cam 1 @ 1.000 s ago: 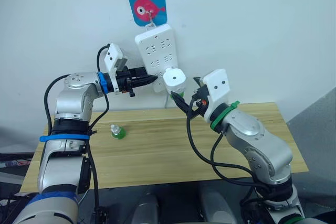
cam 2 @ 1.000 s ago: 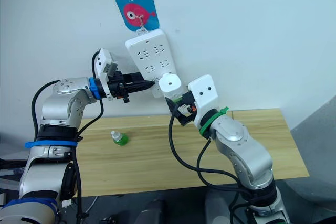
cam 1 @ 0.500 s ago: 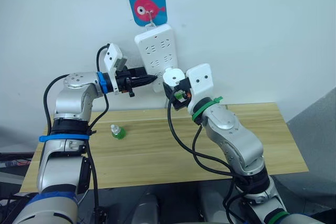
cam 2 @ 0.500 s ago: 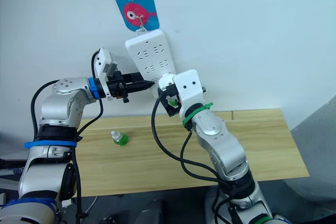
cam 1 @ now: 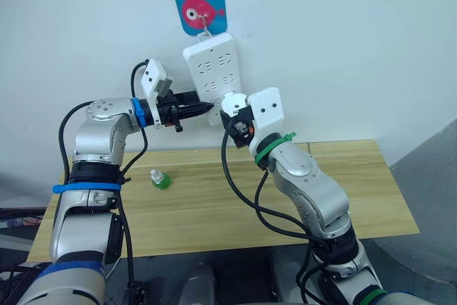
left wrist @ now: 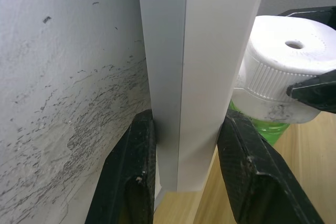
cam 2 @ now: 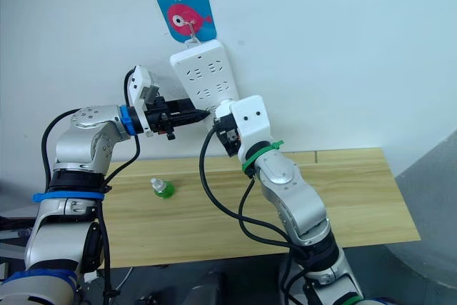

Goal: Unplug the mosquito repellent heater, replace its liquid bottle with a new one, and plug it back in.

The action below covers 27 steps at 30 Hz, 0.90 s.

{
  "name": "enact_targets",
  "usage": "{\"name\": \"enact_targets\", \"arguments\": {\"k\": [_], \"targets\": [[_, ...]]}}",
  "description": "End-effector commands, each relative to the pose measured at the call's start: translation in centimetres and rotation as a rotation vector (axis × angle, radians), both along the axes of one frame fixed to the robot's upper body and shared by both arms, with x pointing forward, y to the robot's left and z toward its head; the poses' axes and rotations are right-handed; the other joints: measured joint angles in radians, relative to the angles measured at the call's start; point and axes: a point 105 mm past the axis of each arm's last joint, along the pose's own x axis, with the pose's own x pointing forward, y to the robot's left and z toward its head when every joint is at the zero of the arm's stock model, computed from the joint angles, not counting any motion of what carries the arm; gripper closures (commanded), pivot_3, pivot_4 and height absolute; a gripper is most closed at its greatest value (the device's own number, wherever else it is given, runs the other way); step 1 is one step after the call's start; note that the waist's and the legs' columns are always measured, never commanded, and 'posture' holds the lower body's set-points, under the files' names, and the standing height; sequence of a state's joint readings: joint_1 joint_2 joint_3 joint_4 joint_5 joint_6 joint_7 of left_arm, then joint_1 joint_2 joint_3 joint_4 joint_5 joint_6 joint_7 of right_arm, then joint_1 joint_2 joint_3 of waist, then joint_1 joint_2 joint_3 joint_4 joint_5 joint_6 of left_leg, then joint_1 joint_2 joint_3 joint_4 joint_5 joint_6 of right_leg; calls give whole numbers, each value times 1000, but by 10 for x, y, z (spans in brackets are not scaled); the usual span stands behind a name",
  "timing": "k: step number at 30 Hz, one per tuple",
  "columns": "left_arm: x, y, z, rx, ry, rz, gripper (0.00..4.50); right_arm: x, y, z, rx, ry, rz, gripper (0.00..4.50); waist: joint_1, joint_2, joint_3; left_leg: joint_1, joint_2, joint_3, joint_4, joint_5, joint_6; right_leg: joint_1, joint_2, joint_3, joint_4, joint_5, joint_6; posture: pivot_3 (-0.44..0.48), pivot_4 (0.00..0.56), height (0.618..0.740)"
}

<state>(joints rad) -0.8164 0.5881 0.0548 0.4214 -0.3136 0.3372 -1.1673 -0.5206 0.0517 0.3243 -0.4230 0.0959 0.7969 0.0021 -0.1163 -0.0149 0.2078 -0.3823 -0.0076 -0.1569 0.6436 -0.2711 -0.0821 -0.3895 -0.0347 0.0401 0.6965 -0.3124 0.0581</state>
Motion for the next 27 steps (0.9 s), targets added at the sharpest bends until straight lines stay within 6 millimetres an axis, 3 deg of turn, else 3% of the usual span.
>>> {"name": "enact_targets", "arguments": {"k": [1,14,19,22,27], "targets": [[-1,4,4,23,-38,13,3210,-4,1,12,29,-33,13,1496,0,0,0,0,0,0,0,0,0,0,0,0,0,0,0,-110,183,740],[7,22,-2,44,-54,97,3210,-40,-21,15,31,14,189,1496,1,0,0,1,0,0,0,-1,2,0,0,0,1,0,0,-125,184,740],[-2,41,-3,19,-34,128,3210,-42,-25,21,76,6,200,1496,-17,0,0,1,1,-1,1,-2,3,0,1,0,2,0,0,-132,179,740],[-3,60,-4,31,-58,229,2216,-42,-27,23,88,-3,200,1496,-37,1,0,2,1,0,-1,-2,3,0,1,2,1,0,0,-132,177,740],[-25,85,-5,64,-92,288,673,-41,-30,28,106,-28,200,1496,-44,1,0,-2,1,-1,-3,0,0,-5,0,1,1,0,0,-115,176,740]]}}
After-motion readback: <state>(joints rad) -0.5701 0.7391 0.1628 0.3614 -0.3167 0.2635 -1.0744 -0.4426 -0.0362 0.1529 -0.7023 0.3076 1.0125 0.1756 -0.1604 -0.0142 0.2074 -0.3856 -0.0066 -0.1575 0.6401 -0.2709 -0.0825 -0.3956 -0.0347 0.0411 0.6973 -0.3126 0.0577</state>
